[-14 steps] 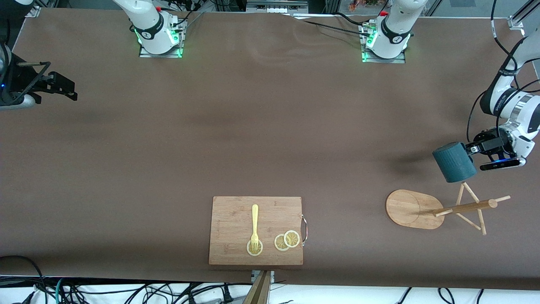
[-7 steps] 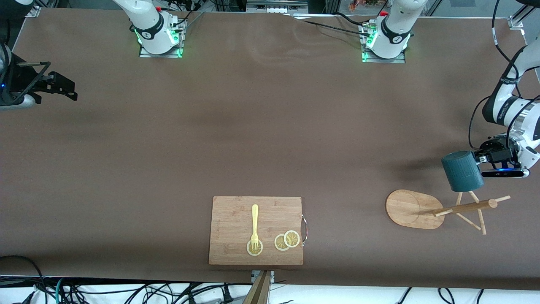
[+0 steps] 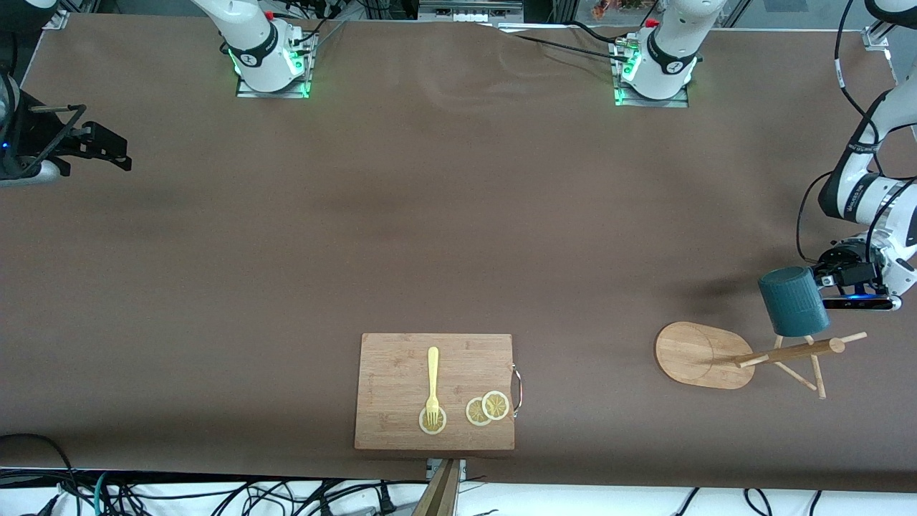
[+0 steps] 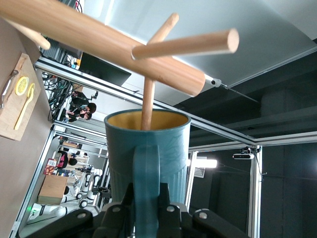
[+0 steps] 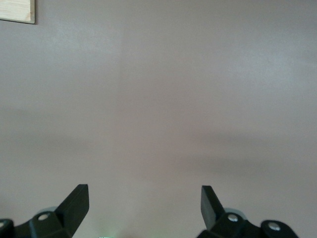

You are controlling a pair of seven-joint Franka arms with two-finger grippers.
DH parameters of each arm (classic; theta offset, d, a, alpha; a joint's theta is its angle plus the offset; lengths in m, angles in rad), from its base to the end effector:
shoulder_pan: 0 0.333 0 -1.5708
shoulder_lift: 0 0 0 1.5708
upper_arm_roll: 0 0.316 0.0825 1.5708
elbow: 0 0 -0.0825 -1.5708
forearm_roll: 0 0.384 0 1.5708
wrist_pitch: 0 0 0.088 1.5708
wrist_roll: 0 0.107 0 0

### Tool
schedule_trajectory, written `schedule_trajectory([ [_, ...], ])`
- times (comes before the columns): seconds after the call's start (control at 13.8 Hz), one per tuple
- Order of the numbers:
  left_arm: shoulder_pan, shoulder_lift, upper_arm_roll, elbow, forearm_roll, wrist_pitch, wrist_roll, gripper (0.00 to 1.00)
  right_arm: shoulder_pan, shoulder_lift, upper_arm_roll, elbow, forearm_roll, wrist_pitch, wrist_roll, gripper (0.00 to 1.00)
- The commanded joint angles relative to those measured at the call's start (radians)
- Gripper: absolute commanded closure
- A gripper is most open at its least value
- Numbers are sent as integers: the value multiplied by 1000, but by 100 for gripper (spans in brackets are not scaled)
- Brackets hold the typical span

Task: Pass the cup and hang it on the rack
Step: 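Lower the mug handle onto a rack peg with the left gripper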

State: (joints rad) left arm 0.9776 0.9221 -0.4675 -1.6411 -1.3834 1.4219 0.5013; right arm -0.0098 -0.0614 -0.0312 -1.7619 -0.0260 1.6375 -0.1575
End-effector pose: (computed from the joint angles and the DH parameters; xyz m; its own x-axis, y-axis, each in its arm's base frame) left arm 0.5871 0.2484 0.1982 0.9050 0.2725 -0.3266 0.1799 0.4505 0.8745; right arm 0.5349 -0.0250 0.5733 0.9908 0.1182 -0.0660 0.1193 -0.9928 0.0137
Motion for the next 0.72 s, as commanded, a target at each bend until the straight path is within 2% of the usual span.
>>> schedule_trajectory([
  [0.0, 4, 29, -16, 38, -8, -3, -21, 100, 8, -5, -7, 15, 15, -19, 10, 0],
  [0.43, 1, 52, -17, 56, 26, 5, -18, 100, 8, -5, -7, 15, 15, -19, 10, 0],
  [0.65, 1, 57, -17, 72, 84, 29, -20, 100, 8, -5, -7, 15, 15, -19, 10, 0],
])
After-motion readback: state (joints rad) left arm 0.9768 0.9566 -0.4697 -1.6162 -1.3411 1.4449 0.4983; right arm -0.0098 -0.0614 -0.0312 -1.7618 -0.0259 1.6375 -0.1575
